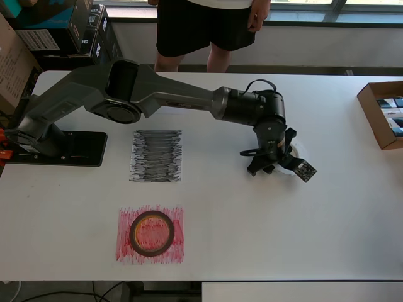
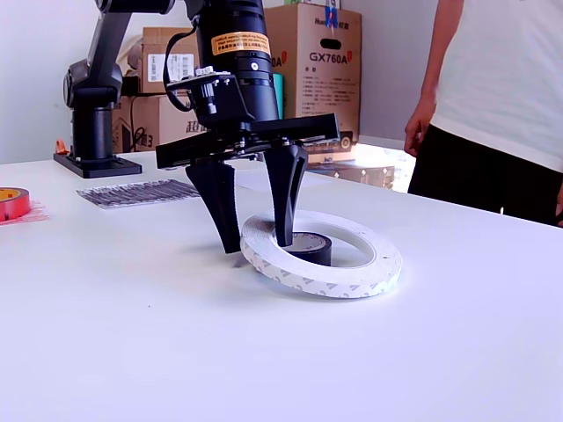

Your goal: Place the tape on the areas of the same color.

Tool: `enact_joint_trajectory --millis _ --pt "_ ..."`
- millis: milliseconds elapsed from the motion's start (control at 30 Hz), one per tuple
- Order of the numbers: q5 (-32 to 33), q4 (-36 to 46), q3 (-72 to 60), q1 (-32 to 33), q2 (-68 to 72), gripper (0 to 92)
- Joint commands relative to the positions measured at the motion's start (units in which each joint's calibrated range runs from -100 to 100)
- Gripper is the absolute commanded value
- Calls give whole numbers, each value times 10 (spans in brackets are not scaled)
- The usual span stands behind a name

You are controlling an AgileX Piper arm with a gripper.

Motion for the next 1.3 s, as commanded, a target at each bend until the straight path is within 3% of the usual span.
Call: enact_joint_trajectory --millis 0,100,233,267,333,667,1267 --pt "-3 3 -2 -4 -4 497" --pt "-4 3 -2 -3 -4 376" --pt "-3 3 -2 -4 -4 32" --pt "-3 3 -2 -5 -4 0" --pt "-9 4 -2 -6 -4 33" --pt "-68 50 -35 -18 -5 0" --pt "-282 129 -65 -15 -41 0"
